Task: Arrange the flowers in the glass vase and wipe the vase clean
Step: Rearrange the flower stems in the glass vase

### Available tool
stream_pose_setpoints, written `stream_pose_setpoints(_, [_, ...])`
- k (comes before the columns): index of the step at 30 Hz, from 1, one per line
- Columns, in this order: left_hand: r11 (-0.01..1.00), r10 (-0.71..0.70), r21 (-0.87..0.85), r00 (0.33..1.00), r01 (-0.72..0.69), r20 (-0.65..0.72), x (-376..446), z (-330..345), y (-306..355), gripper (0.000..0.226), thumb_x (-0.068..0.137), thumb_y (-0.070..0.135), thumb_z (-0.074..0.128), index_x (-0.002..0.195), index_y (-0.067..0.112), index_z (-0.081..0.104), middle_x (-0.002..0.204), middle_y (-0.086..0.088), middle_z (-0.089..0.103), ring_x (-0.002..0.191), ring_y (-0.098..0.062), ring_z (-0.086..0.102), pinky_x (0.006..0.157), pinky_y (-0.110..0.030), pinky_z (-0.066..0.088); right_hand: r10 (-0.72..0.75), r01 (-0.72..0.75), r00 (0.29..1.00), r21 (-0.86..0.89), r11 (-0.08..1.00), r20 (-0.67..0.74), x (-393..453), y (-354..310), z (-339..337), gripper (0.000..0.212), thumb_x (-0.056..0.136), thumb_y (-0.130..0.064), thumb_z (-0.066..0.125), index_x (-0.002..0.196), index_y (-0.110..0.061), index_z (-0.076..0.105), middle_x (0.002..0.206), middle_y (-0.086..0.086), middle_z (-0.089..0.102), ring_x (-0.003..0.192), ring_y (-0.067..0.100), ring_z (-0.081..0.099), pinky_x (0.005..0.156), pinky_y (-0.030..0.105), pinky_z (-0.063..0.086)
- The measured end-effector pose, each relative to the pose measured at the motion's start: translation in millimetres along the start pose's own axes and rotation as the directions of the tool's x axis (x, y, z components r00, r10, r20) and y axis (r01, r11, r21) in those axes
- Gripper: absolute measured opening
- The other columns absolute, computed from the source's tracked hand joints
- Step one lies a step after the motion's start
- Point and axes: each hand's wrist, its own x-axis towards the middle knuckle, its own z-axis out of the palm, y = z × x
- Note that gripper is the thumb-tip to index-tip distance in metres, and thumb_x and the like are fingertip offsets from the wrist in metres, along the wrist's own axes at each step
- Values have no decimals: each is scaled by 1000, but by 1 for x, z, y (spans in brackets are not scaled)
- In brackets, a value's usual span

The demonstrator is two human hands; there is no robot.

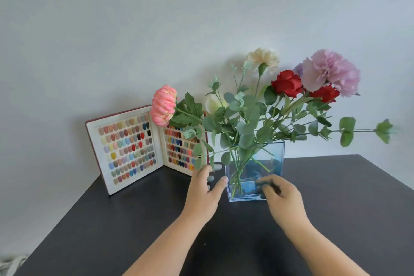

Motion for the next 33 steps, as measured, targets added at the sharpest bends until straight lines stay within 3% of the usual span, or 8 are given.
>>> stream_pose_setpoints(6, [994, 30, -99, 991, -43, -132, 18, 28, 30, 29, 90, 45, 59, 114, 52, 46, 114, 21, 50, 101, -2, 55, 84, -20, 46, 143, -101, 971, 215, 971, -191, 30, 7, -53, 32, 84, -5, 48, 79, -29, 68, 66, 0, 71, 60, 11, 63, 62, 31, 50])
stream_pose_setpoints(11, [979, -112, -190, 972, 72, -208, 25, 47, 36, 49, 85, 42, 66, 126, 23, 50, 126, 4, 54, 115, -21, 56, 98, -45, 46, 199, -155, 970, 276, 949, -141, 54, 9, -74, 26, 87, -3, 48, 91, -21, 67, 77, 6, 68, 64, 17, 57, 59, 27, 47])
stream_pose_setpoints(15, [961, -192, -241, 954, 135, -232, 33, 45, 32, 36, 85, 35, 67, 108, 50, 44, 109, 21, 50, 90, 11, 55, 73, -13, 41, 297, -278, 955, 301, 912, -16, 82, 14, -96, 24, 89, -4, 50, 103, -16, 66, 84, 7, 66, 66, 18, 54, 56, 27, 46])
stream_pose_setpoints(18, [947, -224, -286, 938, 145, -266, 40, 38, 30, 32, 87, 32, 67, 109, 46, 48, 86, 29, 48, 61, 29, 47, 51, 1, 35, 349, -353, 934, 355, 866, 78, 109, 14, -105, 23, 92, -12, 54, 112, -15, 64, 100, 9, 67, 75, 22, 55, 61, 30, 46])
stream_pose_setpoints(22, [900, -257, -403, 950, 168, -178, 54, 33, 29, 28, 94, 26, 59, 119, 38, 58, 105, 24, 60, 97, 5, 55, 84, -23, 40, 318, -346, 938, 424, 837, 137, 139, 7, -92, 28, 96, -21, 50, 121, -12, 57, 117, 5, 63, 92, 22, 58, 65, 30, 47])
stream_pose_setpoints(26, [911, -293, -354, 937, 212, -191, 44, 34, 36, 25, 92, 36, 61, 115, 39, 54, 102, 24, 56, 93, 4, 53, 78, -24, 39, 263, -312, 950, 473, 824, 169, 155, -1, -71, 28, 97, -12, 38, 93, -23, 63, 100, -4, 63, 85, 16, 60, 68, 32, 47])
stream_pose_setpoints(30, [995, -12, -101, 949, -21, -314, 3, 52, 37, 19, 89, 23, 65, 101, 31, 52, 96, 11, 58, 87, -6, 57, 73, -17, 41, 105, -248, 951, 514, 821, 290, 157, -2, -60, 24, 94, -24, 48, 88, -33, 70, 93, -7, 67, 80, 11, 57, 66, 28, 49])
stream_pose_setpoints(33, [932, 354, 158, 913, -327, -202, -17, 73, 50, 22, 86, 18, 65, 106, 25, 57, 105, 11, 55, 97, -8, 55, 84, -20, 43, 42, -228, 954, 628, 744, 297, 160, -2, -54, 24, 91, -19, 52, 82, -28, 72, 72, -7, 66, 59, 6, 58, 59, 22, 51])
